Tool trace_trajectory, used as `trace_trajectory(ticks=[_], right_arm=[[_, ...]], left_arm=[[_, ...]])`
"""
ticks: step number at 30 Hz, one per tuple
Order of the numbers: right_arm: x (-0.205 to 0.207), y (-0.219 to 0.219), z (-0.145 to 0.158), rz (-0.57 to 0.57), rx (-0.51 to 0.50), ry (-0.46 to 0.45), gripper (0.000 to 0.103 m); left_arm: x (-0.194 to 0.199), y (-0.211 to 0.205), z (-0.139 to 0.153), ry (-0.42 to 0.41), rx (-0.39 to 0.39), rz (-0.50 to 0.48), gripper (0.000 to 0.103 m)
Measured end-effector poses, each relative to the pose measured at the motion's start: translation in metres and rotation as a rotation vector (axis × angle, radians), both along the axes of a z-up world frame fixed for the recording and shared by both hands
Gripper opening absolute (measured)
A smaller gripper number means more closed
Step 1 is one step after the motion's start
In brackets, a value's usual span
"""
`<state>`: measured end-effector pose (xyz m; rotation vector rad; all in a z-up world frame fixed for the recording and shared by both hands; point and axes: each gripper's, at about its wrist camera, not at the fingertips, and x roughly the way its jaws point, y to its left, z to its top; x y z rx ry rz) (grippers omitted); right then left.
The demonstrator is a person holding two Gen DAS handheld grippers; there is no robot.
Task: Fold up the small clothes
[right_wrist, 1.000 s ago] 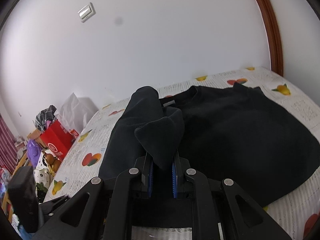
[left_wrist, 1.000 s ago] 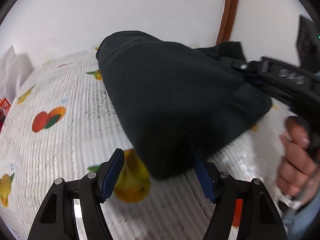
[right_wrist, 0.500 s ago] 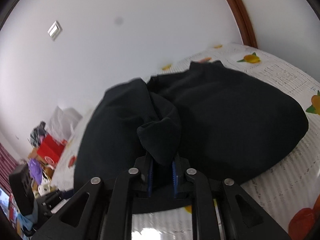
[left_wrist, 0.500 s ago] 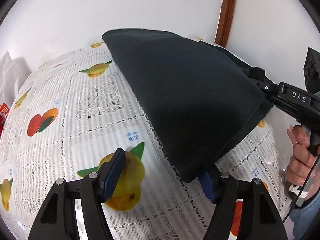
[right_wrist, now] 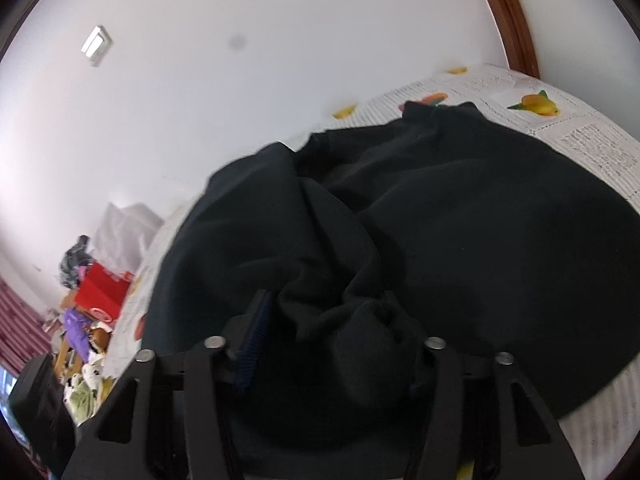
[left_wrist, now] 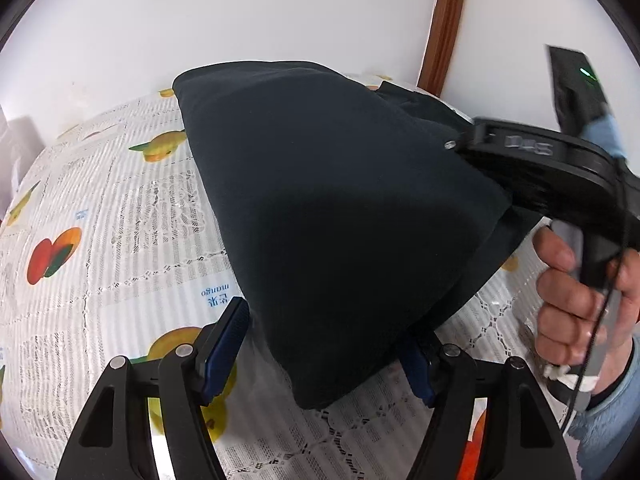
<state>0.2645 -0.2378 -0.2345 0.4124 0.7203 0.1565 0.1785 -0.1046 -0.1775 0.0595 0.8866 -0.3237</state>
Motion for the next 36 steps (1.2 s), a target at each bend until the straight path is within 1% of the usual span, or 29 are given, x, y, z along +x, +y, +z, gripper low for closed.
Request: trace_trajectory(ticks=[1, 2, 3, 4, 5, 7, 8, 9, 10, 11, 12, 14, 16, 17, 19, 20, 21, 22, 23, 24, 25, 27, 29, 36], right_arm=[[0.005, 0.005, 0.001, 0.004, -0.039, 0.011, 0.027], [0.008, 0.008, 0.003, 0.016, -0.065, 0.007, 0.021], [0.007, 0.009, 0.005, 0.032, -0.082, -0.014, 0.018], [0.003, 0.008, 0.014, 0.047, -0.103, -0.061, 0.015], [-0.003, 0.003, 0.022, 0.048, -0.108, -0.108, 0.013], [-0.026, -0.019, 0.044, 0.026, -0.068, -0.243, 0.012], [-0.035, -0.031, 0.051, 0.008, -0.040, -0.284, 0.012], [-0.046, -0.045, 0.056, -0.042, -0.020, -0.325, 0.012], [-0.051, -0.051, 0.058, -0.076, -0.022, -0.333, 0.012], [-0.052, -0.060, 0.055, -0.107, -0.033, -0.316, 0.012], [-0.049, -0.064, 0.049, -0.113, -0.043, -0.280, 0.012], [-0.036, -0.071, 0.027, -0.137, -0.065, -0.164, 0.013], [-0.029, -0.075, 0.008, -0.146, -0.073, -0.075, 0.014], [-0.029, -0.075, 0.003, -0.149, -0.080, -0.063, 0.015], [-0.030, -0.074, 0.001, -0.149, -0.089, -0.069, 0.015], [-0.028, -0.073, 0.001, -0.143, -0.093, -0.064, 0.015], [-0.025, -0.072, 0.000, -0.125, -0.101, -0.046, 0.015], [-0.022, -0.071, -0.001, -0.115, -0.105, -0.038, 0.016], [-0.019, -0.070, -0.003, -0.105, -0.103, -0.036, 0.016], [-0.018, -0.070, -0.003, -0.098, -0.099, -0.037, 0.015], [-0.018, -0.068, 0.000, -0.092, -0.106, -0.038, 0.015], [-0.019, -0.062, 0.001, -0.083, -0.131, -0.042, 0.014], [-0.018, -0.055, 0.001, -0.076, -0.145, -0.036, 0.014], [-0.001, -0.020, 0.003, -0.037, -0.153, -0.014, 0.014]], left_arm=[[-0.001, -0.001, 0.001, -0.001, 0.001, 0.000, 0.070], [-0.001, -0.002, 0.001, -0.001, 0.002, -0.001, 0.070], [0.000, -0.002, 0.001, -0.001, 0.003, -0.002, 0.071], [-0.001, -0.003, 0.002, -0.001, 0.008, 0.000, 0.072], [-0.001, -0.002, 0.003, -0.001, 0.008, 0.004, 0.072], [0.005, -0.001, 0.000, 0.000, 0.000, 0.010, 0.072], [0.005, 0.001, 0.001, 0.001, -0.005, 0.010, 0.072], [0.004, 0.001, 0.001, 0.001, -0.011, 0.009, 0.073], [0.004, 0.000, 0.003, 0.000, -0.016, 0.003, 0.073], [0.004, -0.002, 0.004, 0.000, -0.012, 0.001, 0.073], [0.003, -0.005, 0.004, -0.001, -0.005, 0.000, 0.073], [0.002, -0.013, 0.005, -0.010, 0.003, -0.007, 0.071], [0.002, -0.020, 0.007, -0.014, 0.004, -0.008, 0.068], [0.002, -0.021, 0.008, -0.013, -0.005, -0.010, 0.063], [0.002, -0.023, 0.009, 0.002, -0.029, -0.020, 0.052], [0.001, -0.024, 0.010, 0.013, -0.049, -0.036, 0.041], [0.000, -0.024, 0.011, 0.017, -0.060, -0.046, 0.033], [-0.002, -0.028, 0.013, 0.012, -0.059, -0.052, 0.029], [-0.003, -0.029, 0.014, 0.004, -0.052, -0.056, 0.021], [-0.005, -0.031, 0.017, -0.013, -0.036, -0.048, 0.019], [-0.006, -0.028, 0.022, -0.020, -0.034, -0.042, 0.018], [-0.007, -0.025, 0.025, -0.022, -0.044, -0.026, 0.016], [-0.007, -0.013, 0.027, -0.016, -0.060, -0.004, 0.015], [-0.015, 0.025, 0.032, -0.019, -0.083, 0.068, 0.014]])
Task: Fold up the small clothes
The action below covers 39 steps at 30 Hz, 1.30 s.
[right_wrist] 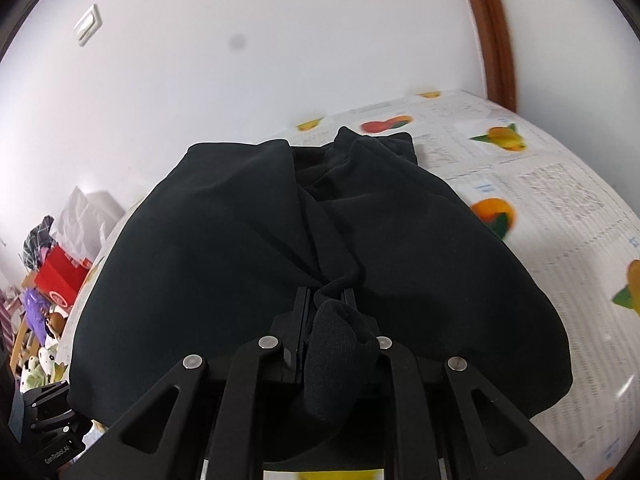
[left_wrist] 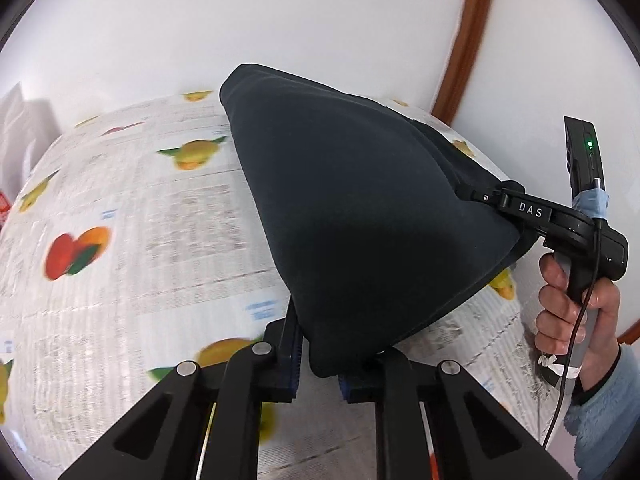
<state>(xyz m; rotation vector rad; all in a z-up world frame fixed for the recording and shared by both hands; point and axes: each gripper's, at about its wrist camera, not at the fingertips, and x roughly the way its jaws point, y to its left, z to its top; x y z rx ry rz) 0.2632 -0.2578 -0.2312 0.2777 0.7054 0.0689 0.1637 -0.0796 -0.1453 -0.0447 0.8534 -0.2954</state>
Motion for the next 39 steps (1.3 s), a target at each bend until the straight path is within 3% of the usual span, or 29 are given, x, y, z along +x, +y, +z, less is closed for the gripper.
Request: trace_trajectory(ticks=[9, 15, 17, 20, 26, 27, 29, 31, 33, 39], right_arm=[[0.010, 0.076, 0.009, 0.143, -0.046, 0.012, 0.014], [-0.004, 0.088, 0.014, 0.208, -0.040, -0.004, 0.027], [-0.003, 0.086, 0.016, 0.206, -0.038, -0.009, 0.031], [0.006, 0.081, 0.020, 0.195, -0.004, -0.010, 0.034], [0.041, 0.081, 0.010, 0.171, 0.030, 0.057, 0.035], [0.046, 0.084, 0.008, 0.170, 0.030, 0.068, 0.034], [0.052, 0.090, 0.008, 0.184, 0.020, 0.085, 0.016], [0.053, 0.096, 0.009, 0.231, 0.009, 0.085, 0.007], [0.046, 0.097, 0.018, 0.247, -0.040, 0.031, 0.005], [0.011, 0.051, 0.059, 0.189, 0.057, -0.122, 0.004]], left_arm=[[-0.014, 0.068, -0.004, 0.016, 0.000, 0.084, 0.014], [-0.017, 0.088, -0.011, 0.032, -0.016, 0.062, 0.018], [-0.013, 0.088, -0.011, 0.038, -0.015, 0.050, 0.024], [0.002, 0.072, -0.014, 0.031, 0.016, 0.042, 0.044], [0.015, 0.060, -0.019, 0.056, 0.024, 0.022, 0.052], [0.017, 0.056, -0.021, 0.054, 0.035, 0.023, 0.053], [0.019, 0.053, -0.024, 0.053, 0.059, 0.029, 0.056], [0.022, 0.053, -0.026, 0.052, 0.065, 0.043, 0.058], [0.024, 0.055, -0.026, 0.056, 0.056, 0.056, 0.058], [0.024, 0.060, -0.028, 0.047, 0.062, 0.070, 0.058]])
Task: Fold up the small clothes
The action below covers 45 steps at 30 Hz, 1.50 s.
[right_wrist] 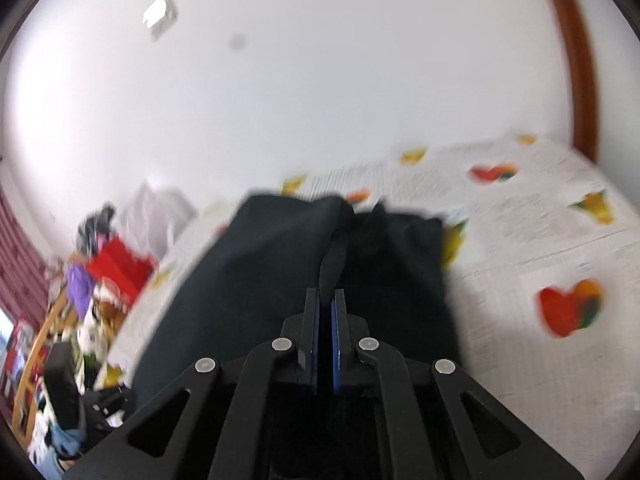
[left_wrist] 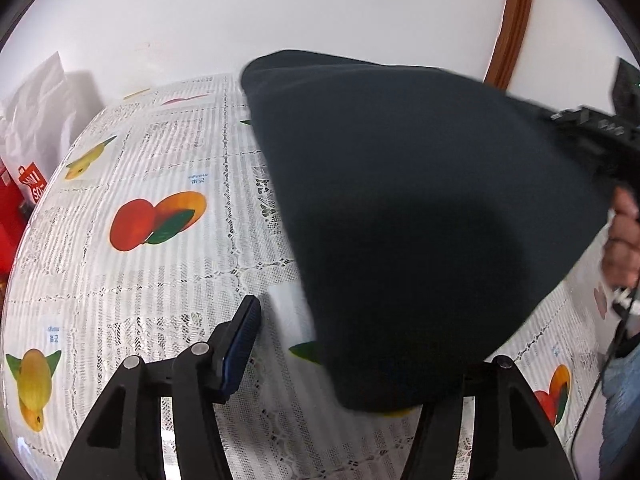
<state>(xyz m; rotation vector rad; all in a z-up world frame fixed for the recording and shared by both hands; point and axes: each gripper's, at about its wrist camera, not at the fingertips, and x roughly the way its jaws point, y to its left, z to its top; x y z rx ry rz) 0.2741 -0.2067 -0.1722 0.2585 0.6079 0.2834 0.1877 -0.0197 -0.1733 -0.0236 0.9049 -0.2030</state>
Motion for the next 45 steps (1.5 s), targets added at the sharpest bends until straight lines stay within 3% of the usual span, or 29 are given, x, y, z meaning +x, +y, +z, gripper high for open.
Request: trace_trajectory(ticks=[3, 9, 11, 19, 24, 29, 31, 33, 34, 35, 37, 39, 45], right_arm=[[-0.013, -0.020, 0.011, -0.028, -0.028, -0.047, 0.004], [0.005, -0.049, -0.043, -0.130, -0.090, 0.116, 0.003], [0.003, -0.057, -0.052, -0.128, -0.013, 0.149, 0.003], [-0.043, -0.045, -0.015, -0.126, -0.157, 0.053, 0.006], [-0.048, -0.039, -0.006, -0.048, -0.112, 0.072, 0.012], [-0.033, -0.030, -0.033, 0.003, -0.064, 0.162, 0.015], [-0.027, -0.030, -0.041, 0.019, -0.034, 0.192, 0.020], [-0.018, -0.031, -0.047, 0.015, -0.027, 0.221, 0.019], [-0.015, -0.033, -0.047, 0.013, -0.017, 0.237, 0.011], [-0.017, -0.035, -0.043, 0.015, -0.015, 0.220, 0.005], [-0.036, -0.041, -0.023, 0.009, -0.008, 0.081, 0.004], [-0.052, -0.046, -0.011, 0.017, 0.020, 0.003, 0.004], [-0.050, -0.037, -0.029, -0.031, -0.089, 0.094, 0.004]], left_arm=[[0.001, -0.002, 0.000, -0.002, 0.009, -0.002, 0.058], [0.004, -0.009, -0.003, -0.012, 0.032, -0.003, 0.058], [0.006, -0.009, -0.004, -0.005, 0.025, -0.001, 0.058], [0.007, -0.005, 0.000, 0.011, 0.012, -0.004, 0.058], [0.005, -0.009, 0.001, 0.007, 0.019, -0.007, 0.059], [0.004, -0.003, -0.002, 0.032, -0.031, 0.015, 0.063], [0.003, -0.004, -0.002, 0.028, -0.015, 0.015, 0.065], [0.003, -0.005, -0.002, 0.026, -0.008, 0.017, 0.065], [0.003, -0.005, -0.002, 0.026, -0.007, 0.017, 0.065], [0.003, -0.005, -0.002, 0.026, -0.006, 0.017, 0.065], [0.003, -0.004, -0.002, 0.027, -0.010, 0.019, 0.065], [0.003, -0.005, -0.003, 0.024, -0.006, 0.020, 0.065], [0.003, -0.004, -0.003, 0.027, -0.006, 0.023, 0.065]])
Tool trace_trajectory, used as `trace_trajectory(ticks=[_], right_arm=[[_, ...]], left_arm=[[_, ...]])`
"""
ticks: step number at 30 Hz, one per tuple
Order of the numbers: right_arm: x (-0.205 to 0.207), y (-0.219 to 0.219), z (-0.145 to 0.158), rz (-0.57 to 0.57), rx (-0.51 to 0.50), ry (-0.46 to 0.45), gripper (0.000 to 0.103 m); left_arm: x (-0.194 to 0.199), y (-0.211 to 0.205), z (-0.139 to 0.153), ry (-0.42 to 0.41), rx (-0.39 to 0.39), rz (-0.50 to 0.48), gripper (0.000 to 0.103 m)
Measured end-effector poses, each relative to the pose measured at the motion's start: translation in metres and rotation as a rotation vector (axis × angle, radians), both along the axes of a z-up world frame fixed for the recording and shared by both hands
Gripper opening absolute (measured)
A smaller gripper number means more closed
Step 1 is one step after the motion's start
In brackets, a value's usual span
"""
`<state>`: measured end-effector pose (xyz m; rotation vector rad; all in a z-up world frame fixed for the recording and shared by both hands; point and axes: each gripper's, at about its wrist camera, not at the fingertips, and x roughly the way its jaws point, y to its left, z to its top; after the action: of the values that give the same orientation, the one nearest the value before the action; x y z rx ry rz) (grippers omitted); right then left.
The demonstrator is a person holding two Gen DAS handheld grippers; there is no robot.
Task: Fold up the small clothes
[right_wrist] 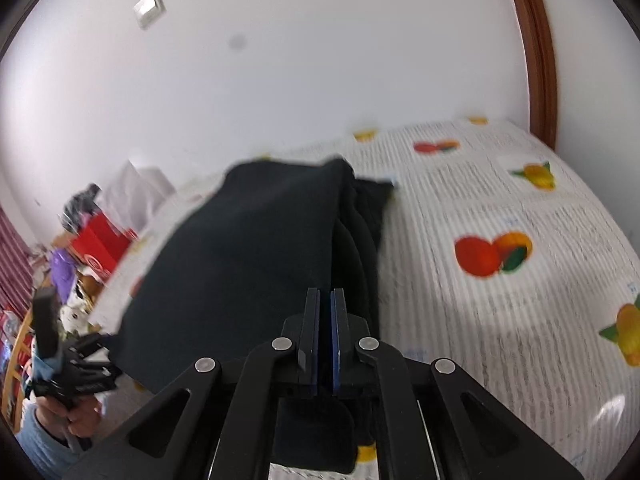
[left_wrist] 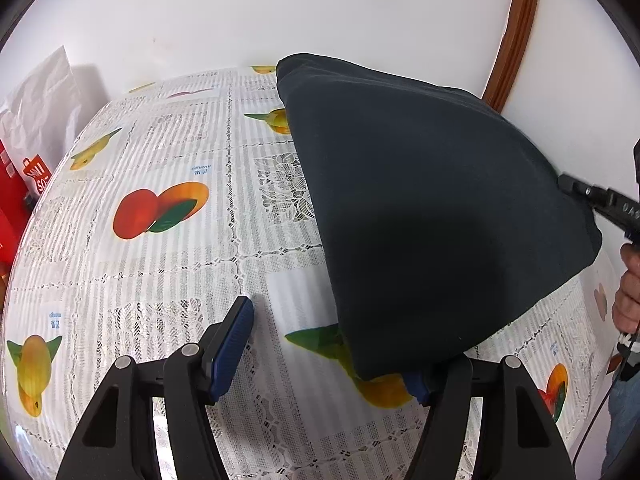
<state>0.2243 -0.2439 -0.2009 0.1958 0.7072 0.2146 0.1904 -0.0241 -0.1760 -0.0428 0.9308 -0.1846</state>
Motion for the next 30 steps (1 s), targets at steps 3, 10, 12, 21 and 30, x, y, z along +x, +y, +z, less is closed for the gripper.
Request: trace_trajectory(ticks=[3, 10, 12, 21, 30], right_arm=[[-0.006, -0.007, -0.002, -0.065, -0.031, 0.025, 0.008], [-0.033, -0.006, 0.005, -0.098, -0.078, 0.024, 0.010], [-0.039, -0.002, 0.003, -0.095, -0.102, 0.024, 0.011], [-0.047, -0.001, -0.015, -0.134, -0.194, 0.074, 0.013], [-0.050, -0.009, -0.002, -0.154, -0.230, 0.074, 0.013]], left_arm=[[-0.003, 0.002, 0.001, 0.005, -0.007, -0.004, 0.065], [-0.014, -0.001, 0.008, -0.006, 0.021, -0.014, 0.063], [-0.019, -0.002, 0.011, -0.014, 0.027, -0.015, 0.063], [-0.046, 0.001, 0.041, -0.081, 0.025, -0.011, 0.063], [-0.017, -0.003, 0.057, -0.109, 0.013, -0.006, 0.063]])
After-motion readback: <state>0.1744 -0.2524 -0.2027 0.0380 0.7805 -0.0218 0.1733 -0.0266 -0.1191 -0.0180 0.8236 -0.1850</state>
